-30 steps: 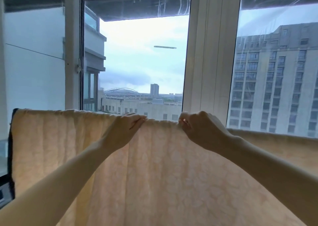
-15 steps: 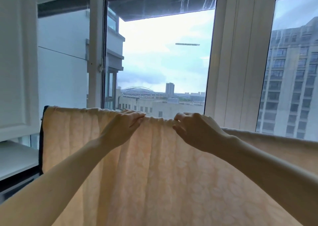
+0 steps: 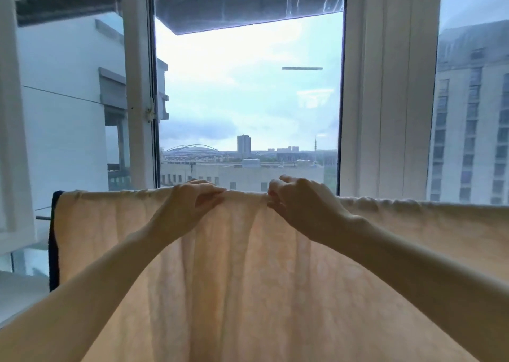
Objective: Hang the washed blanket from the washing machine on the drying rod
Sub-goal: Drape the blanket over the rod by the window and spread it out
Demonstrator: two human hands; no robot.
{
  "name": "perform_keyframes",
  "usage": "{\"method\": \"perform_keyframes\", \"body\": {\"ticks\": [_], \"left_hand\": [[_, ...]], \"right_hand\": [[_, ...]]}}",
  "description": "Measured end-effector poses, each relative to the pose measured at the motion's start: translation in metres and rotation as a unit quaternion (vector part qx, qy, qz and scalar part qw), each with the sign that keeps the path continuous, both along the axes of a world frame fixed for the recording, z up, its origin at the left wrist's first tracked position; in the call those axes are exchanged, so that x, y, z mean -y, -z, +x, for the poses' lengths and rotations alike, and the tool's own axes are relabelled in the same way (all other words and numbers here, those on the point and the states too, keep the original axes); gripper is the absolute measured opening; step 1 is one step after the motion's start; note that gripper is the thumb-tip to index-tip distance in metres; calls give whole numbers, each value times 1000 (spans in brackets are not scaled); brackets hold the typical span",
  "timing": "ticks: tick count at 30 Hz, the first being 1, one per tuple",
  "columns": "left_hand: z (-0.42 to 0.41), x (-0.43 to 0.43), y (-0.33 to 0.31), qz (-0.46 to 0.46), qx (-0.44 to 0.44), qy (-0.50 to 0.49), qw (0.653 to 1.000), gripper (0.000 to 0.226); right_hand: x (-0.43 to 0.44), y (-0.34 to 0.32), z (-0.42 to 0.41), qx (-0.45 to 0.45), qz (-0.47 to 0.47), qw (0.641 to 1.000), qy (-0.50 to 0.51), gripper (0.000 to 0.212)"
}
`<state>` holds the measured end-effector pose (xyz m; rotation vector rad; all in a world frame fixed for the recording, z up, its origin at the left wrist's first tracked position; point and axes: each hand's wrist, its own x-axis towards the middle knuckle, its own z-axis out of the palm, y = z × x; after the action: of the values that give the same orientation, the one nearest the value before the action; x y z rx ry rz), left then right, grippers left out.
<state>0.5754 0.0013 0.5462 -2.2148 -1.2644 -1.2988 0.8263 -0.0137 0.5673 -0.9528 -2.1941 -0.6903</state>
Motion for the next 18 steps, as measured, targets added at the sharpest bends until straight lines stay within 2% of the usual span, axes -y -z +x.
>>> {"method": "perform_keyframes", "body": {"ticks": [3, 8, 14, 18], "left_hand": [[-9, -4, 1, 13, 22, 30, 999, 25], [-12, -11, 1, 41, 49, 24, 998, 12], [-21, -12, -14, 80, 202, 29, 976, 9], [-39, -21, 1, 13, 105, 31, 994, 11]], "right_hand": [[-2, -3, -13, -16, 6, 999, 43, 16], [0, -11, -26, -14, 11, 993, 115, 22], [-1, -29, -47, -85, 36, 991, 95, 19], [-8, -15, -47, -36, -10, 996, 78, 17]]}}
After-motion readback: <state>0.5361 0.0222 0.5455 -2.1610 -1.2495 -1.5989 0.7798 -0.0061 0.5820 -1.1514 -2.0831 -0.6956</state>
